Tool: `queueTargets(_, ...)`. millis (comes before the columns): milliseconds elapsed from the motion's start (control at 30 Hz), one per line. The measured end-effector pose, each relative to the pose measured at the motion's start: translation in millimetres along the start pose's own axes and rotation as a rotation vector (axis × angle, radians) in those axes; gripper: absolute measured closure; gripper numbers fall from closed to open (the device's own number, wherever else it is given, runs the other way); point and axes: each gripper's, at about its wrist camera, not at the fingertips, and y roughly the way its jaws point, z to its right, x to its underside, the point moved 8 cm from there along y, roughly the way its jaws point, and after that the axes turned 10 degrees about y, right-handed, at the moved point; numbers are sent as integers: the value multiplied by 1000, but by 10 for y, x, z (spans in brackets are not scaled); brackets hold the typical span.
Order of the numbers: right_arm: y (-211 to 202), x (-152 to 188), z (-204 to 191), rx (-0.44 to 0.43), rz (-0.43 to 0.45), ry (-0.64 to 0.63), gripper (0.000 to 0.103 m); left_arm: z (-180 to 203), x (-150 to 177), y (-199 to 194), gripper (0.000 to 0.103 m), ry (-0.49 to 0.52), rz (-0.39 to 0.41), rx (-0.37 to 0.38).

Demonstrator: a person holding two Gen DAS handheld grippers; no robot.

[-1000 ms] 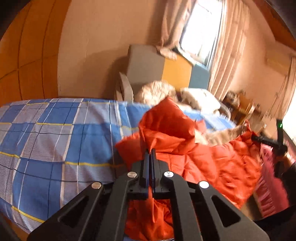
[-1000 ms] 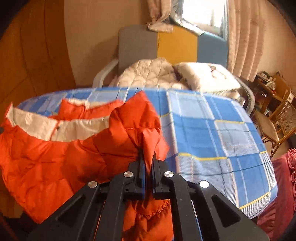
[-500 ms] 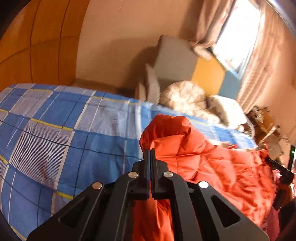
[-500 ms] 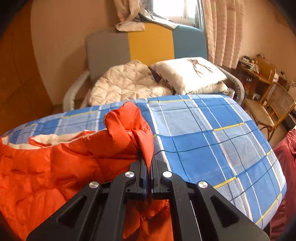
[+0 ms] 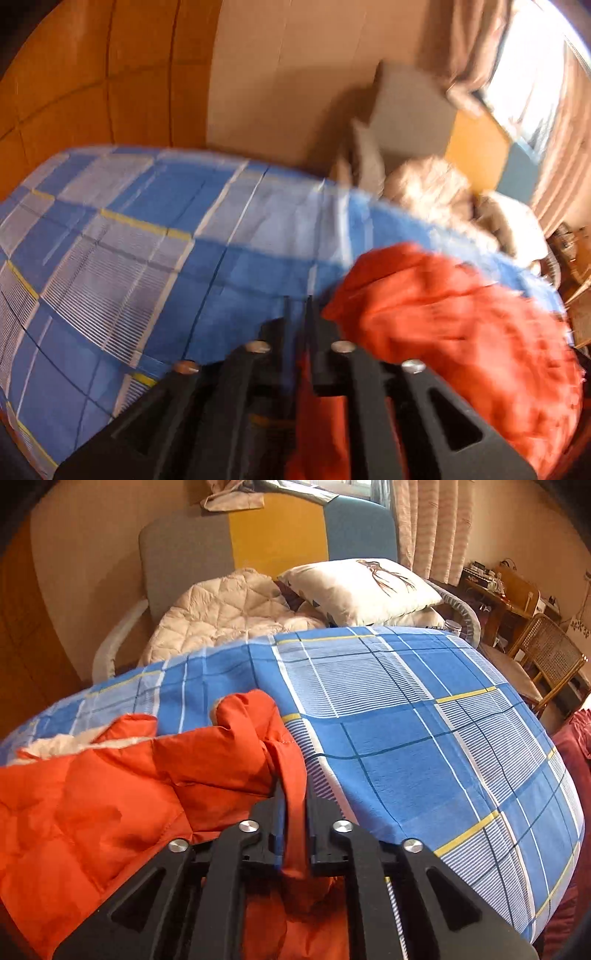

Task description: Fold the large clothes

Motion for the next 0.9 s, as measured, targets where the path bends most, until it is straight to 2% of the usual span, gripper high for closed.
queueTargets(33, -81, -21, -10, -13, 18, 5, 70, 48, -34, -102, 71, 14, 31, 6)
queueTargets(67, -201, -45, -31, -26, 46, 7, 50, 130, -80, -228, 65, 37, 68, 25)
queueTargets(100, -334, -61, -62, -43, 75, 13, 40, 269, -120, -373, 61, 63, 106, 56)
queueTargets(167, -599, -67, -149, -87, 124, 11, 40, 485, -144, -512, 56, 98, 136, 117)
queueTargets(267, -870, 70, -361, -170, 124, -3, 38, 938, -95, -645, 56, 174, 147, 205)
queueTargets(300, -932, 142, -439, -195, 120, -6, 33, 1107, -66, -636, 56, 196, 146, 224)
queueTargets(433, -1005, 440, -766, -245, 102, -36, 32, 1528, 29, -458, 56, 230, 103, 263)
queueTargets(533, -891, 615, -926, -241, 80, -56, 32, 1653, 191, -222, 57, 234, 30, 234)
queueTargets(633, -708, 737, -986, -208, 61, -67, 32, 1608, 381, -19, 59, 224, -32, 191)
queueTargets(800, -478, 847, -1002, -183, 31, -86, 32, 1537, 512, 162, 59, 230, -37, 164)
queueTargets(900, -357, 905, -1015, -168, 32, -99, 32, 1494, 574, 254, 59, 207, -30, 175)
